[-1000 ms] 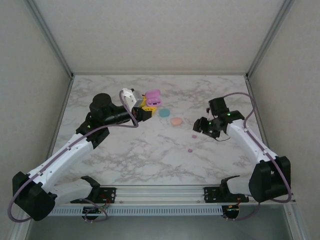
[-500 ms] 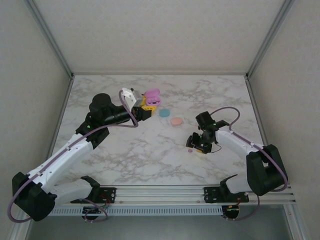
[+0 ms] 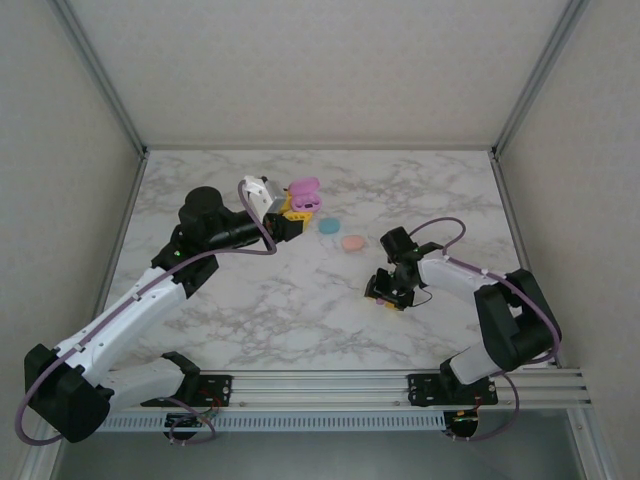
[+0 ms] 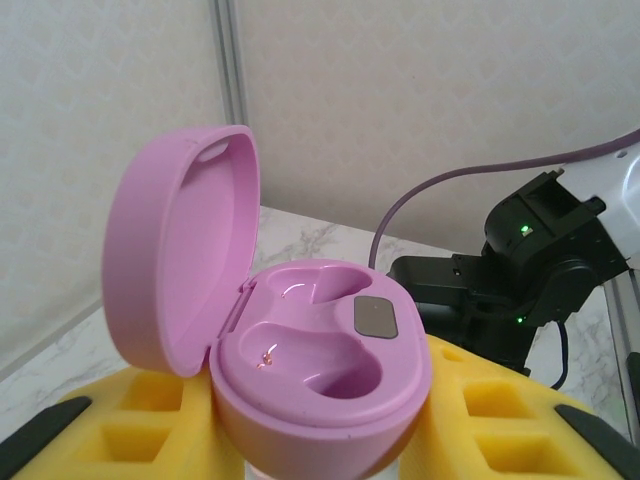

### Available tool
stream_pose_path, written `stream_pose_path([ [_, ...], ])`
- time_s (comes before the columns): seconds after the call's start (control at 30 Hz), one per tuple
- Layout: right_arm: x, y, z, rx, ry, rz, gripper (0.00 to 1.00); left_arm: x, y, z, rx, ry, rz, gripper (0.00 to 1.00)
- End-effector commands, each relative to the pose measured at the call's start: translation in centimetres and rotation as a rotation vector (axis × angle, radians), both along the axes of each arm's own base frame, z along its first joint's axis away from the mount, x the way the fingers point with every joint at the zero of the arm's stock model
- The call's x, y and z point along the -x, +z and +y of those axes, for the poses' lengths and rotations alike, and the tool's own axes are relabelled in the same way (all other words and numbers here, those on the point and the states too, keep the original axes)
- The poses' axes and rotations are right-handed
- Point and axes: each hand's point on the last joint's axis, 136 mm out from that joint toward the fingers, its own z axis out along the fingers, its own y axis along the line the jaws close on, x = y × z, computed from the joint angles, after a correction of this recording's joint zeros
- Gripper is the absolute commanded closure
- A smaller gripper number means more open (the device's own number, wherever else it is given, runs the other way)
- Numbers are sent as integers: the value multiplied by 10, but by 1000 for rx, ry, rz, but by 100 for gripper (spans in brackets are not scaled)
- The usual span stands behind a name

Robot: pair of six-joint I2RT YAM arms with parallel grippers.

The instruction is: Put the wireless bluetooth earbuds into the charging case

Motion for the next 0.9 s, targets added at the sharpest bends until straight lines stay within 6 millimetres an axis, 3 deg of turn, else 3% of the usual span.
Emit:
stream_pose_path([
  [0.0,-5,0,6,-4,4,-7,50,2,7,0,10,4,-16,65],
  [0.3,-24,13,26,-37,49,-47,56,1,10,0,12,5,-15,65],
  [0.63,-30,22,38,-32,105,-63,56,1,9,1,11,11,-10,65],
  [0.87,-22,21,17,82,124,-58,53,1,7,1,5,13,-9,65],
])
